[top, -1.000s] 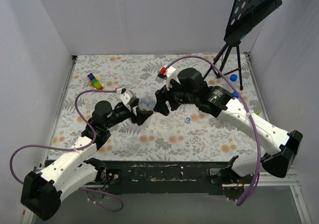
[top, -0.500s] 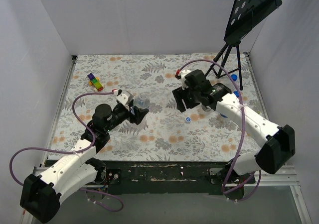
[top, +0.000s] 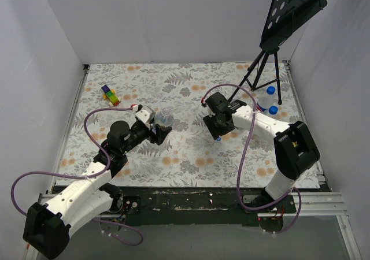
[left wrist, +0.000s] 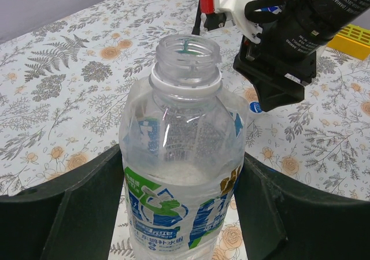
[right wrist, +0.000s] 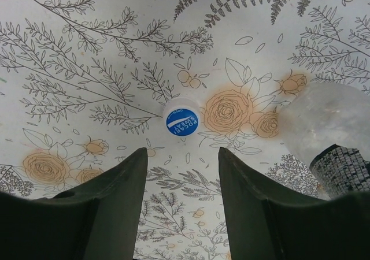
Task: Screw on the bottle caps
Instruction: Screw the bottle cap onto the plastic bottle.
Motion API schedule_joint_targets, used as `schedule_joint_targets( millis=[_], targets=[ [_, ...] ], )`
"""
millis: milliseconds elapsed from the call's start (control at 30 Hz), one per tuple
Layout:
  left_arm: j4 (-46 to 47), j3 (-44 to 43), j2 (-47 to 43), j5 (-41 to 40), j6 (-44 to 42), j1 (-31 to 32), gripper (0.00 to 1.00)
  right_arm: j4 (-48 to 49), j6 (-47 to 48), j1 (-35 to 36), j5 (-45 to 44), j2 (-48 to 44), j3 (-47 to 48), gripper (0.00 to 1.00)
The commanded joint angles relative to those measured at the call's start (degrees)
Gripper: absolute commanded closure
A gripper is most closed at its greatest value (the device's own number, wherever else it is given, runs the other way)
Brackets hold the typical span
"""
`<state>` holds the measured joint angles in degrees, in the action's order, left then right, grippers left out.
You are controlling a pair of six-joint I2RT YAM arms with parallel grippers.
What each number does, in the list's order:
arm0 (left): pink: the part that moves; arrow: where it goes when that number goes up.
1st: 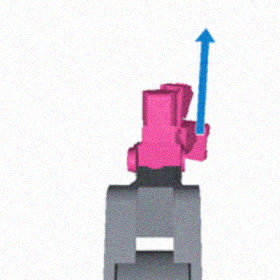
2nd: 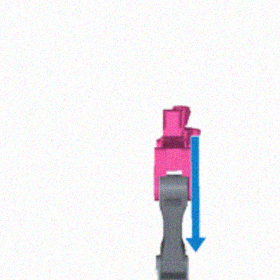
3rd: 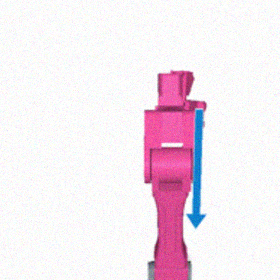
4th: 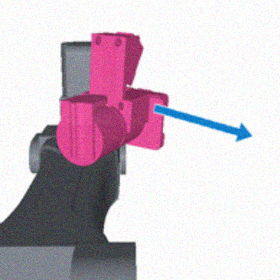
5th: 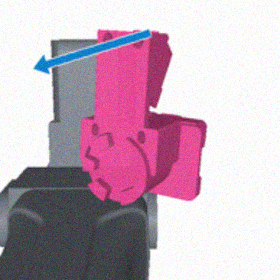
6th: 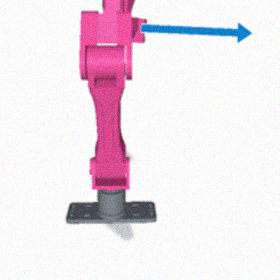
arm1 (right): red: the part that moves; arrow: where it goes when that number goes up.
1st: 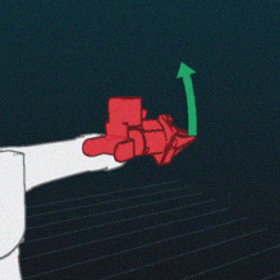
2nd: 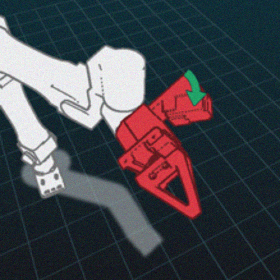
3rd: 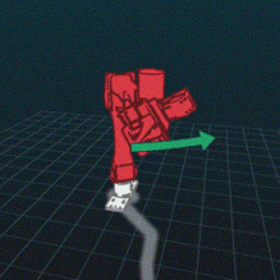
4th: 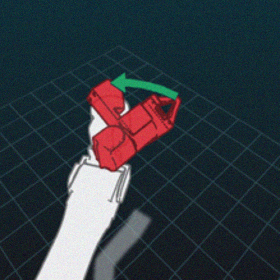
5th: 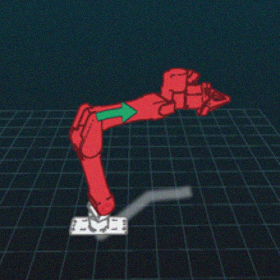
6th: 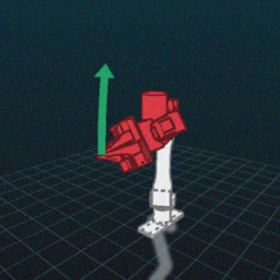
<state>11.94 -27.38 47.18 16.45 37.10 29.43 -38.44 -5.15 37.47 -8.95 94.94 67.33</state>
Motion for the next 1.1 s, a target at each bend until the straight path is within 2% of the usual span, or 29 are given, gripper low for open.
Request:
schedule_joint_targets(
  millis=[0, 200, 433, 767, 867, 1067],
  targets=[
    [-0.1, -1.6, -1.2, -0.4, -1.1, -0.1, 0.87, 2.0, 0.7, -0.4, -0.8, 1.4, 0.8, 0.42],
    [0.1, -1.5, -1.4, 0.0, -1.2, 0.0, 0.87, 2.2, 1.0, -0.7, 1.1, 4.2, 1.8, 0.42],
    [0.3, -1.5, -1.7, 0.6, -1.1, -0.1, 0.88, 3.3, 1.3, -1.2, 0.6, 5.1, 1.5, 0.53],
    [0.0, -1.6, -1.2, 0.9, -1.5, -0.2, 0.91, 3.4, 2.1, -1.4, 1.2, 7.9, 3.1, 0.53],
    [0.0, -1.6, -1.1, 1.0, -1.5, -0.2, 0.91, 3.3, 2.2, -1.5, 1.4, 8.2, 3.3, 0.57],
    [-0.1, -1.6, -0.8, 1.1, -1.5, -0.2, 0.91, 3.0, 2.4, -1.5, 2.0, 8.9, 3.2, 0.57]
  ],
)
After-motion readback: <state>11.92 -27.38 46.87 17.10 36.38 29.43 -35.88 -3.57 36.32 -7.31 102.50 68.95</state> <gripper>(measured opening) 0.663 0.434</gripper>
